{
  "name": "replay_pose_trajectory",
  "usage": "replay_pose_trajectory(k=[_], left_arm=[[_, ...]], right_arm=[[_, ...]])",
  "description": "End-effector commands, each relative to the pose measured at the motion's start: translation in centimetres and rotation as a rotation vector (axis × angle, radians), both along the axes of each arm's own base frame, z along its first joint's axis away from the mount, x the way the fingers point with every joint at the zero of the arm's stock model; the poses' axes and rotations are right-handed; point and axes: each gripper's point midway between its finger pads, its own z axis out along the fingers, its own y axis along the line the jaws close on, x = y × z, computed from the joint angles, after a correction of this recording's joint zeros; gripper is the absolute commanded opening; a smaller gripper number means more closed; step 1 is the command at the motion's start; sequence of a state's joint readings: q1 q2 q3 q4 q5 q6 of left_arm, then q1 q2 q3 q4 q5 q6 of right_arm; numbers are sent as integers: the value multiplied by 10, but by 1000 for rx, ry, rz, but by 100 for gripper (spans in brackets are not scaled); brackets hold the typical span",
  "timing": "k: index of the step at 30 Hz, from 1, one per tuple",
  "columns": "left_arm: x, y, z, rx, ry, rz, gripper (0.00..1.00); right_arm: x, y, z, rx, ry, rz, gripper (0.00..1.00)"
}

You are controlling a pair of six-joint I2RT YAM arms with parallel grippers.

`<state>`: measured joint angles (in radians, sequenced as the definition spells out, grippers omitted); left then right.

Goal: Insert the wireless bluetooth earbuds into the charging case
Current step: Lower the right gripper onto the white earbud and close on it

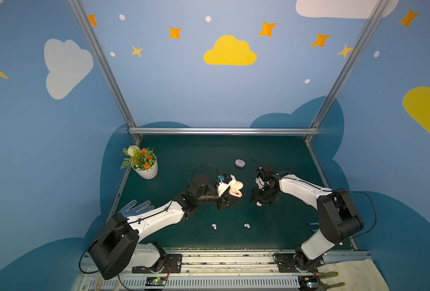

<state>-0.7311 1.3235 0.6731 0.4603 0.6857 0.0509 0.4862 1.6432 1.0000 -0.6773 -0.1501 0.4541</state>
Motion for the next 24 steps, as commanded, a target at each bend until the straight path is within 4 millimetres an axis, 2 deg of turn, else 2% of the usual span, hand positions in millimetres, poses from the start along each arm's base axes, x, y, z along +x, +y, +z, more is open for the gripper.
replay_pose_trajectory(k=[1,5,14,24], left_arm=[[-1,3,6,-19,-19,4,23],[-1,4,6,-18,-19,6,23],[-1,4,7,-18,-21,7,23],[0,3,5,-12,-17,9,23]], right_arm=[[5,-5,1,-49,-10,29,48],[7,-3,-1,-50,-6,69,44],[8,-2,-9,-49,25,112,42],[-1,-6,-16,-73,60,104,38]])
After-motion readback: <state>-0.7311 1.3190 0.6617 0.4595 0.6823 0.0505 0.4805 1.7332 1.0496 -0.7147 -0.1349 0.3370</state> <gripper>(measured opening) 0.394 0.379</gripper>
